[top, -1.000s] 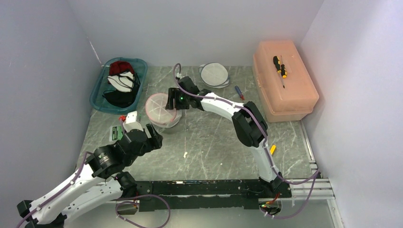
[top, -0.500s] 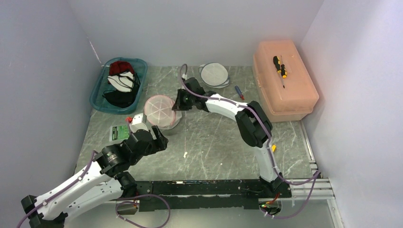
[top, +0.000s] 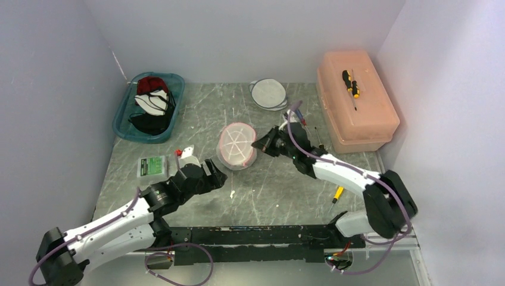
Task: Unzip the laundry bag and remove the bra
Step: Move the laundry bag to the center of the board.
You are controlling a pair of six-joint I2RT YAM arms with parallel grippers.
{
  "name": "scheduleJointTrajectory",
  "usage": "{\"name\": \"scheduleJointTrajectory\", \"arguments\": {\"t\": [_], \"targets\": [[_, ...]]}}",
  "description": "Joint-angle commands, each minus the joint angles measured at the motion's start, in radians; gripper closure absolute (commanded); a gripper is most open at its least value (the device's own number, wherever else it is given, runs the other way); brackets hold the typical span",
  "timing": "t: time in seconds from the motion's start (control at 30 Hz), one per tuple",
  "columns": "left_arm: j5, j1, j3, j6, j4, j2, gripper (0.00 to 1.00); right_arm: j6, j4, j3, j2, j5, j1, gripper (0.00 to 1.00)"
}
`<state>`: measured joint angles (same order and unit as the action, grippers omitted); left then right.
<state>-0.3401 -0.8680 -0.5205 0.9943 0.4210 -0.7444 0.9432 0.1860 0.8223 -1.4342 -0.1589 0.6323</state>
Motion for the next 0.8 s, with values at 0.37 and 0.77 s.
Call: {"name": "scheduleJointTrajectory", "arguments": {"t": [0.37,0.77], "targets": [[0.125,0.000,0.277,0.259,-1.032,-0.268,0.16,0.287,0.098,-0.368,0.377,0.135,-0.002,1.00],[0.128,0.008,0.255,0.318,-1.125,-0.389,0.19,0.304,0.110,-0.418,0.417,0.129,-0.010,1.00]]}}
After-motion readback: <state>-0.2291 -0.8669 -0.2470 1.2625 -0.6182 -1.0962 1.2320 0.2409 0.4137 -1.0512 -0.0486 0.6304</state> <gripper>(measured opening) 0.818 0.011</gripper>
